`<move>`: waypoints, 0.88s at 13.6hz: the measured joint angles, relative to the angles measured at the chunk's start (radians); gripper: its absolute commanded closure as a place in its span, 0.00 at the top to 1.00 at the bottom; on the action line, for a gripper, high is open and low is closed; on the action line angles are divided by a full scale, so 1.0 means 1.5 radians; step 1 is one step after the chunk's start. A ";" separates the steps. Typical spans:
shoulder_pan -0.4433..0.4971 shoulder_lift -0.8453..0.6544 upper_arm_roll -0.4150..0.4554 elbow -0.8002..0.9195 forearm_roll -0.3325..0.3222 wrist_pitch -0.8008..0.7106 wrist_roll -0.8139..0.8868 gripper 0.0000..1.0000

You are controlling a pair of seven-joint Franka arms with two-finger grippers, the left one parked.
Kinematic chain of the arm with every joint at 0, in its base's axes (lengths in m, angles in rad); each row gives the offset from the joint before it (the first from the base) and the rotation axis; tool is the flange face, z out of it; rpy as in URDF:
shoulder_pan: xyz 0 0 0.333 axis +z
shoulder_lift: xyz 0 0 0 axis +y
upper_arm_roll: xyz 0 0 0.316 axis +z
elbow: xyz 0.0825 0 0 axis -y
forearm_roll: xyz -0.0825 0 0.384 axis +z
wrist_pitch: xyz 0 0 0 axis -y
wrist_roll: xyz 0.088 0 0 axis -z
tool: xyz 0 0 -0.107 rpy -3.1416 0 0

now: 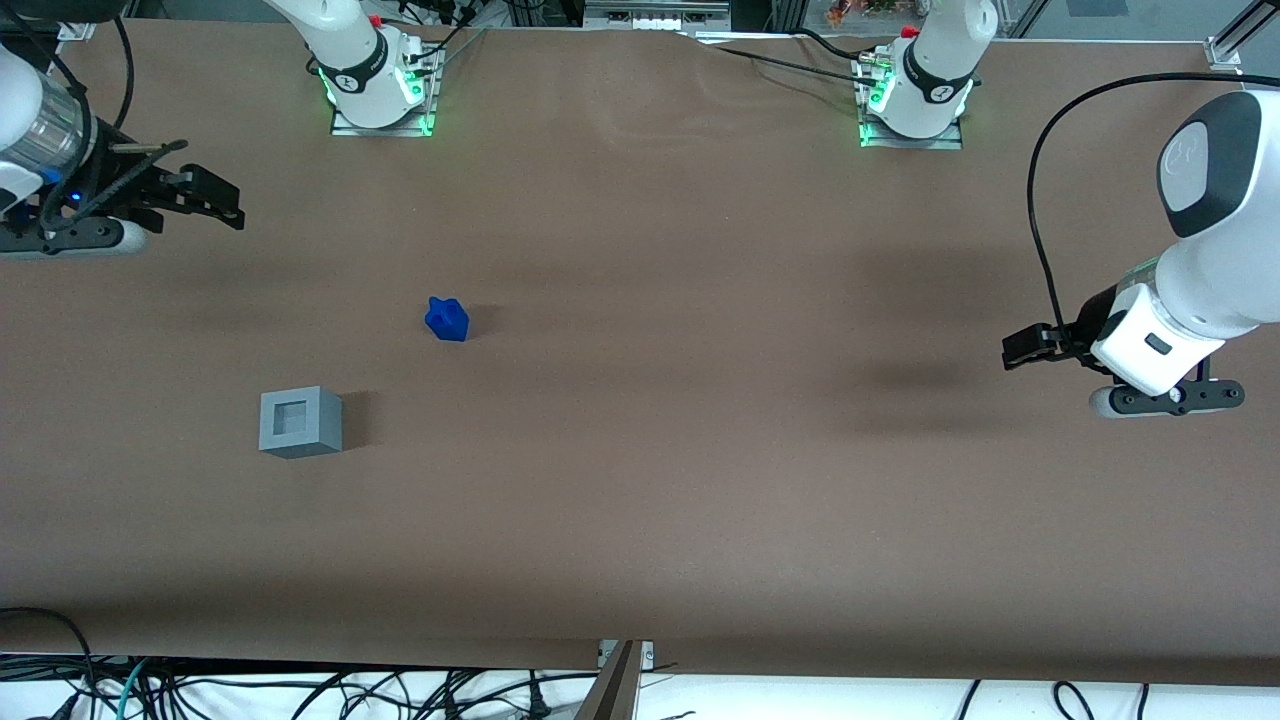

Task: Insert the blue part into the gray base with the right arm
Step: 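Move the open right gripper over the blue part and lower it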

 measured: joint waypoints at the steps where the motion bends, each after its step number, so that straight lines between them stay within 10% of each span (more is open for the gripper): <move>1: 0.000 -0.006 0.004 -0.026 0.001 0.025 0.012 0.99; 12: 0.006 -0.027 0.188 -0.396 0.003 0.463 0.317 0.99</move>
